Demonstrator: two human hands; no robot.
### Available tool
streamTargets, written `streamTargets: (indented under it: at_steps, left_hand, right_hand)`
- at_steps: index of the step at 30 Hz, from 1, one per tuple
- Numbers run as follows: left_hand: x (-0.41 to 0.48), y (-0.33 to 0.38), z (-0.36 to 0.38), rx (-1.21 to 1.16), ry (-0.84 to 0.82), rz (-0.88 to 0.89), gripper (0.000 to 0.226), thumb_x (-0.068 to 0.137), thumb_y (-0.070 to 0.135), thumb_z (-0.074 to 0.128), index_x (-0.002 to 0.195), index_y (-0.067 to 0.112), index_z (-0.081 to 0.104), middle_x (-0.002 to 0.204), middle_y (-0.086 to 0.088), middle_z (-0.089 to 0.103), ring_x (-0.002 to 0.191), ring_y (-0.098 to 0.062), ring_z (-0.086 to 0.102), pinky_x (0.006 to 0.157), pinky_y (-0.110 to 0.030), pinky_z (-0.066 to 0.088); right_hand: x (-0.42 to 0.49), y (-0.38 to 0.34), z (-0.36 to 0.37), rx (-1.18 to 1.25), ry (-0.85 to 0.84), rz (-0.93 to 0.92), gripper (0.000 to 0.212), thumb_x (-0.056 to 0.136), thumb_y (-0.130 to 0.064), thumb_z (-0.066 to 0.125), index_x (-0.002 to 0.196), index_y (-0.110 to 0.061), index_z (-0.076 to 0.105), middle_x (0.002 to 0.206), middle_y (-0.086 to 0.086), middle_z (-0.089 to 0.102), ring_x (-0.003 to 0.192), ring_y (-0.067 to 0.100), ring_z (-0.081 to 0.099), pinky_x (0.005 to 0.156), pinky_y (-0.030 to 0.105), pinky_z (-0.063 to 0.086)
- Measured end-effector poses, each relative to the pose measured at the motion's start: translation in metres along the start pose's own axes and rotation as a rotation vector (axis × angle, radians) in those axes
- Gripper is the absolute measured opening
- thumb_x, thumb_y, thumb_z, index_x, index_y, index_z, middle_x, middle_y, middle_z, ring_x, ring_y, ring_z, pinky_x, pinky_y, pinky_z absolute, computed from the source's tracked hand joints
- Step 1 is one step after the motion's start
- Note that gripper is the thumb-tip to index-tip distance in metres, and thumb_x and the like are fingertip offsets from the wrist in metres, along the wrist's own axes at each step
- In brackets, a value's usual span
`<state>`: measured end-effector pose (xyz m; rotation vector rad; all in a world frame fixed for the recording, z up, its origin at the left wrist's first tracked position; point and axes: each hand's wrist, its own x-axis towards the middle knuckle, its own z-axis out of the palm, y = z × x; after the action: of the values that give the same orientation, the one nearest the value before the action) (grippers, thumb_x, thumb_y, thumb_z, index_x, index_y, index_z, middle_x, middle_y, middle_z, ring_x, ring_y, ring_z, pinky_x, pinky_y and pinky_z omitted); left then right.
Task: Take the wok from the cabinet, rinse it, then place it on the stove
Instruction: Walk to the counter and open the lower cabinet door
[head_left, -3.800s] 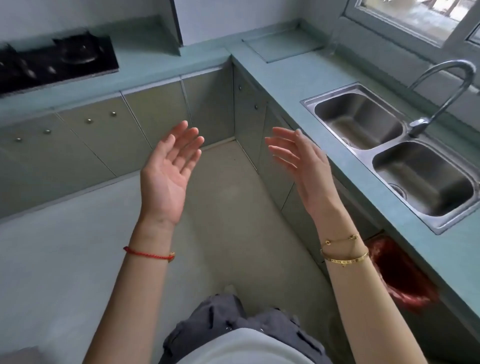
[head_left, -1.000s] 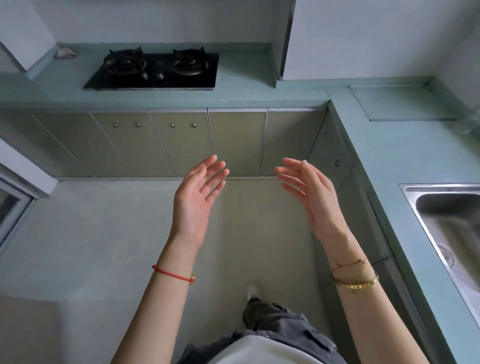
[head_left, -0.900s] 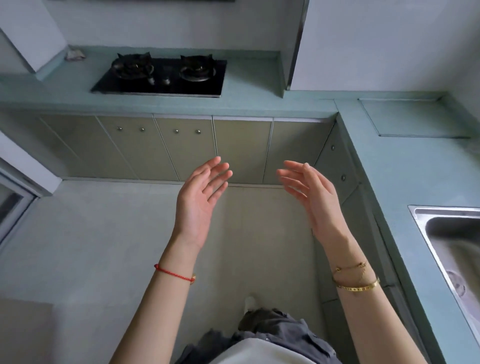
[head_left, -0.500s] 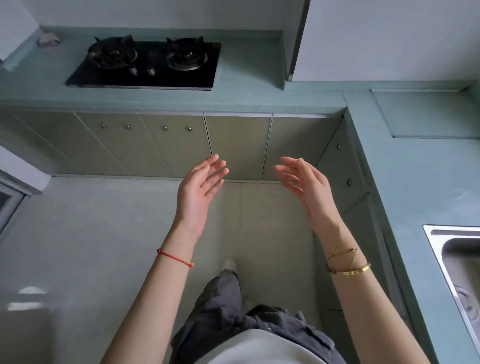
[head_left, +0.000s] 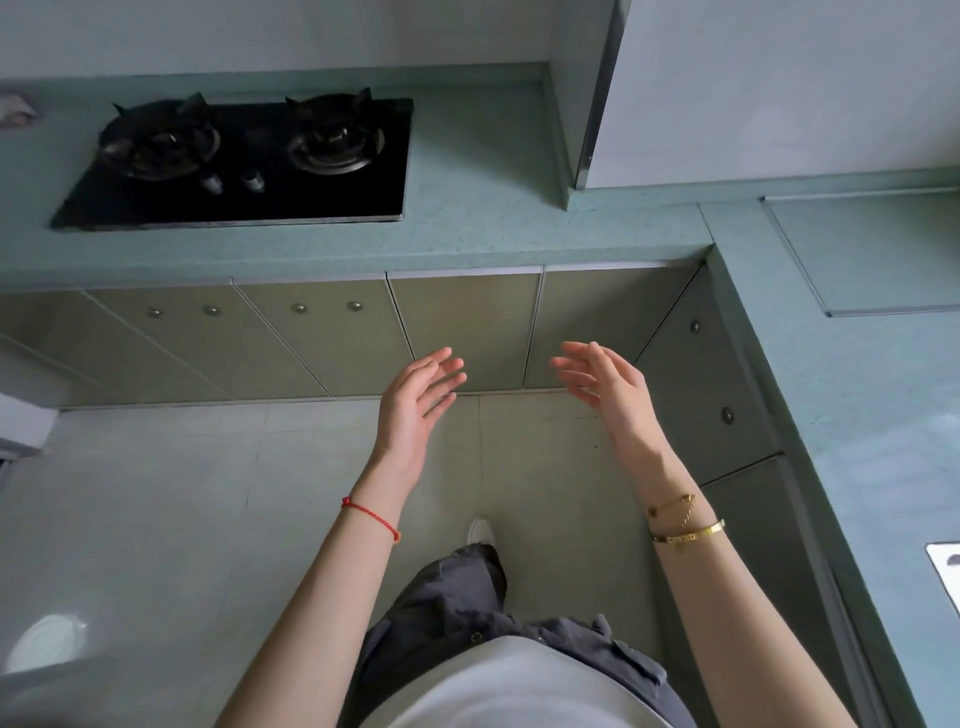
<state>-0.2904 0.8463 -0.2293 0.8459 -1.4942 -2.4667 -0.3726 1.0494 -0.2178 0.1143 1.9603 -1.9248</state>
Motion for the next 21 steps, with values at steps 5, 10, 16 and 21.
streamTargets:
  at_steps: [5,10,16,21]
  left_hand:
    - [0.055,-0.001,0.000,0.034,0.013,-0.075,0.031,0.096,0.021,0.049,0.121,0.013,0.064,0.110,-0.002,0.073,0.104,-0.018,0.069,0.098,-0.033,0.048]
    - [0.094,-0.009,0.005,0.047,0.049,-0.129,0.030,0.096,0.022,0.050,0.121,0.014,0.065,0.108,-0.001,0.073,0.102,-0.017,0.069,0.100,-0.035,0.046]
    - [0.139,-0.043,0.015,0.079,0.037,-0.139,0.025,0.095,0.022,0.049,0.112,0.019,0.068,0.106,0.002,0.074,0.102,-0.016,0.070,0.100,-0.034,0.047]
    - [0.183,-0.101,0.015,0.101,0.033,-0.140,0.024,0.096,0.022,0.049,0.110,0.020,0.068,0.105,0.003,0.074,0.102,-0.016,0.070,0.105,-0.037,0.045]
  right_hand:
    - [0.049,0.002,0.008,-0.025,0.020,0.043,0.030,0.106,-0.024,0.039,0.104,-0.018,0.068,0.097,-0.001,0.073,0.085,0.011,0.067,0.090,0.031,0.049]
    - [0.088,0.014,0.005,-0.077,0.034,0.096,0.029,0.106,-0.023,0.039,0.102,-0.018,0.067,0.096,0.001,0.073,0.088,0.016,0.065,0.092,0.036,0.046]
    - [0.140,0.053,0.000,-0.142,0.023,0.161,0.026,0.103,-0.024,0.043,0.098,-0.017,0.068,0.095,0.002,0.072,0.094,0.019,0.063,0.089,0.033,0.046]
    - [0.189,0.113,-0.004,-0.210,0.001,0.178,0.025,0.099,-0.026,0.047,0.101,-0.015,0.069,0.096,0.002,0.074,0.092,0.017,0.065,0.093,0.036,0.049]
